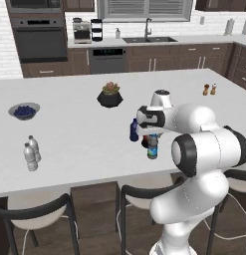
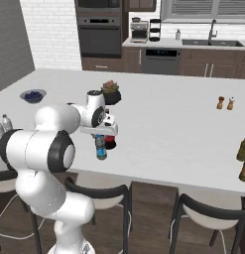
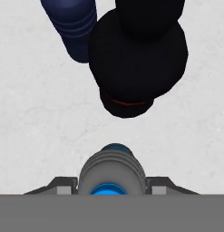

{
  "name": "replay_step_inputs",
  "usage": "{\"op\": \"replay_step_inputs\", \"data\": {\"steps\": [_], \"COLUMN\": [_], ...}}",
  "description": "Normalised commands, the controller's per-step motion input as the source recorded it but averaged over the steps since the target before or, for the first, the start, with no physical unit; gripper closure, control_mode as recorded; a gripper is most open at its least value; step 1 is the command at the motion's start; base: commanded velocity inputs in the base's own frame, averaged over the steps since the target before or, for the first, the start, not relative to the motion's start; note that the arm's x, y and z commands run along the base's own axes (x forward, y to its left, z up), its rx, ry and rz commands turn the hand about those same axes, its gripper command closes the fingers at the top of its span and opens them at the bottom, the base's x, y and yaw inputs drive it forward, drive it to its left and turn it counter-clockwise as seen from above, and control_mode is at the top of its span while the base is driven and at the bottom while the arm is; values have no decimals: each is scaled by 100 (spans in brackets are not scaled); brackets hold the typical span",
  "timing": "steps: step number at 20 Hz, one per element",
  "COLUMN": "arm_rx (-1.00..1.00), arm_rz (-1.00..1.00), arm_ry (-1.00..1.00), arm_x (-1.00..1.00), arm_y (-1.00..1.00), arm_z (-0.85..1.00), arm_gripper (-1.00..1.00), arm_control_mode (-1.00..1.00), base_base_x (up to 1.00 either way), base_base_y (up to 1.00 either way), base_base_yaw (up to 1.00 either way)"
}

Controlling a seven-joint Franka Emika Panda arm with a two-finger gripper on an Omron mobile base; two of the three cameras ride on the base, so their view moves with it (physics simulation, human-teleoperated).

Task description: Move the plastic bottles in the middle to the plastics group, and the glass bottles in the middle to the glass group.

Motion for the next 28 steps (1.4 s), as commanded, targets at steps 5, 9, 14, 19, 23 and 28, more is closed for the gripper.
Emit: {"op": "replay_step_inputs", "data": {"steps": [5, 9, 14, 19, 23, 28], "arm_rx": [0, 0, 4, 7, 7, 2], "arm_rz": [0, 0, 0, 2, 4, 13], "arm_ry": [0, 0, 2, 2, 0, 0], "arm_x": [-2, -16, -15, -5, 1, 4], "arm_y": [0, 0, 58, 80, 80, 83], "arm_z": [0, 5, 48, 61, 52, 10], "arm_gripper": [100, 100, 100, 100, 100, 100], "arm_control_mode": [-100, -100, -100, -100, -100, -100], "base_base_x": [0, 0, 0, 0, 0, 0], "base_base_y": [0, 0, 0, 0, 0, 0], "base_base_yaw": [0, 0, 0, 0, 0, 0]}}
